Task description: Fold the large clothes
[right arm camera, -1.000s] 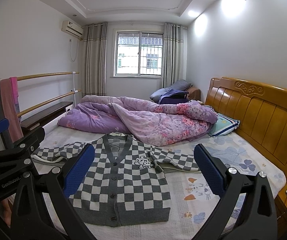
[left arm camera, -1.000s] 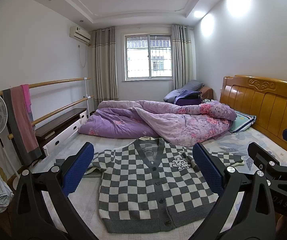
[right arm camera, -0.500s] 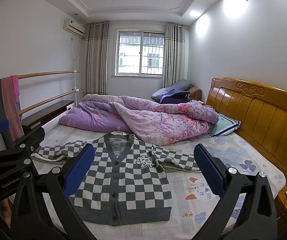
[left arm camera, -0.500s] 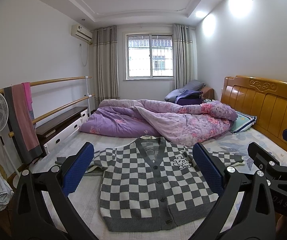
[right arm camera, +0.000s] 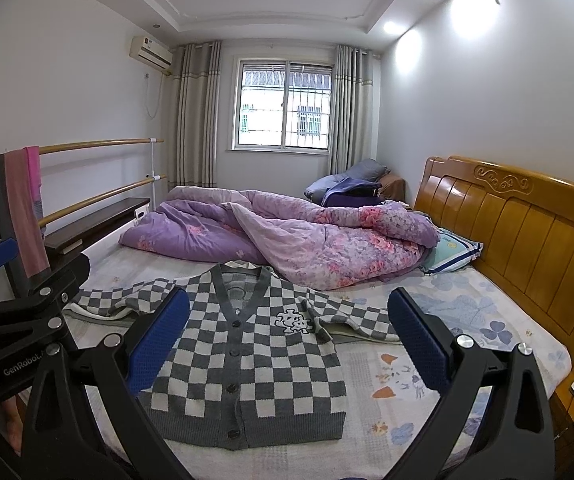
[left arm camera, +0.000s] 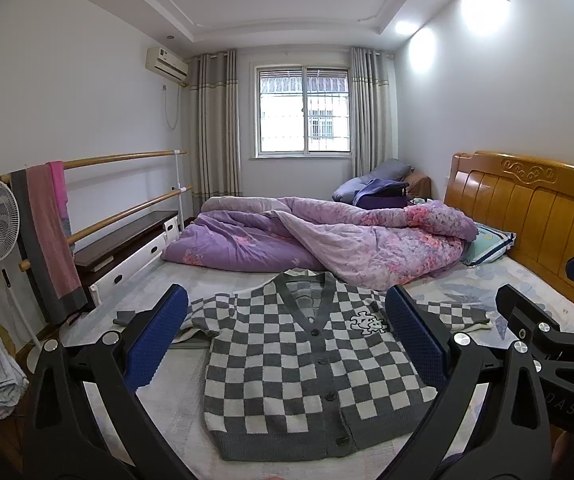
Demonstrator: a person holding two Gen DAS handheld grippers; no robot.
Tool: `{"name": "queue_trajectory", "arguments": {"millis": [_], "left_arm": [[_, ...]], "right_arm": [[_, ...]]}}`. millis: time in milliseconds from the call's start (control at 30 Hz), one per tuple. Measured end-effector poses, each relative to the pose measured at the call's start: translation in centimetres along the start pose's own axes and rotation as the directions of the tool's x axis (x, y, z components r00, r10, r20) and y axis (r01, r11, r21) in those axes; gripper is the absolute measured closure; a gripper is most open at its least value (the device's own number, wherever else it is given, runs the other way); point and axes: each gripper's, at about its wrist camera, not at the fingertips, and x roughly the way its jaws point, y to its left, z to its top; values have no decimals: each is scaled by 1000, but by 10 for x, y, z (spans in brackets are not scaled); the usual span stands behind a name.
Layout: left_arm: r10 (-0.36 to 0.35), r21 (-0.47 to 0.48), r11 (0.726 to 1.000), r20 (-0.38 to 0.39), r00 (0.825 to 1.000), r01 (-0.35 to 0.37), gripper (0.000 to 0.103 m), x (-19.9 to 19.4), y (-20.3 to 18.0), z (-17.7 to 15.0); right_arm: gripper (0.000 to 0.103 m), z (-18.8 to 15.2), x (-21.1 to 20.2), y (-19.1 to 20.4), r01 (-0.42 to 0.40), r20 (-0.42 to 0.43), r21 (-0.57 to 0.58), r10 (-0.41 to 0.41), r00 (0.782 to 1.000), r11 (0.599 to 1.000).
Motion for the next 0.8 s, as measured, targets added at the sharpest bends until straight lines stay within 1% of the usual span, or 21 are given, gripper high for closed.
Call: {"name": "queue_trajectory", "arguments": {"millis": [133, 300, 467, 633, 800], "left_arm": [[8, 3, 1000, 10, 1000, -8, 5, 0, 3, -4], [57, 31, 998, 38, 998, -58, 5, -4, 7, -12], [79, 39, 996, 44, 996, -81, 5, 1, 16, -18], [71, 14, 997, 26, 997, -71, 5, 10, 31, -20], [46, -33, 998, -4, 999, -47, 5, 30, 50, -23]], "right_arm": [[7, -1, 3, 3, -1, -11, -8, 1, 1000, 1000], [7, -3, 7, 11, 2, -31, -18, -2, 1000, 1000], [7, -4, 11, 19, -6, -57, -38, 4, 998, 999], [7, -4, 17, 31, -19, -62, -54, 15, 998, 998], [7, -5, 31, 44, -52, -54, -66, 49, 997, 996]]}}
